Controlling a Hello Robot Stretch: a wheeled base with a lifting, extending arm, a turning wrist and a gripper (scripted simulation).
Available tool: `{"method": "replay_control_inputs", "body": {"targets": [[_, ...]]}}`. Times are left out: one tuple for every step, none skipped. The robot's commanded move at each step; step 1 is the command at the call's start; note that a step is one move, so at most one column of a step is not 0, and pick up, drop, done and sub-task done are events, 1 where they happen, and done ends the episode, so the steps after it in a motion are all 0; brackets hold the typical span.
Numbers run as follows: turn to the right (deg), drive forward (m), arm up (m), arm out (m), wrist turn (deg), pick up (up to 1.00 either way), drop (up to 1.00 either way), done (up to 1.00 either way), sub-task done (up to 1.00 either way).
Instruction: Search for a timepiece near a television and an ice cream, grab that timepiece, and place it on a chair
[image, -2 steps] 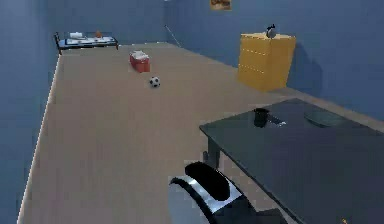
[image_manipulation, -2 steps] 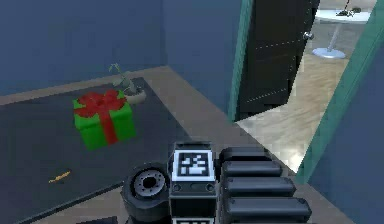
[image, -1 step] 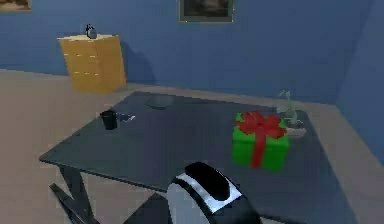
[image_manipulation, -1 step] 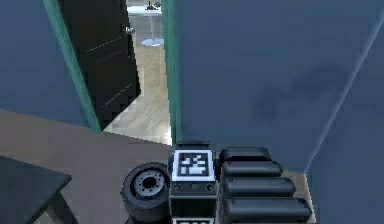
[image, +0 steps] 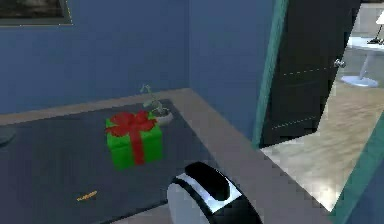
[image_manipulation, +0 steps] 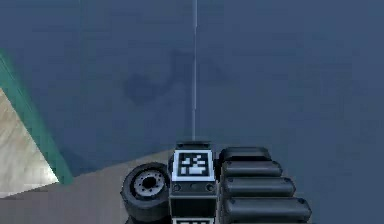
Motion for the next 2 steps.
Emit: {"method": "replay_control_inputs", "body": {"targets": [[-45.0,0.0,0.0,0.0,0.0,0.0,0.0,0.0,0.0],[-45.0,0.0,0.0,0.0,0.0,0.0,0.0,0.0,0.0]]}}
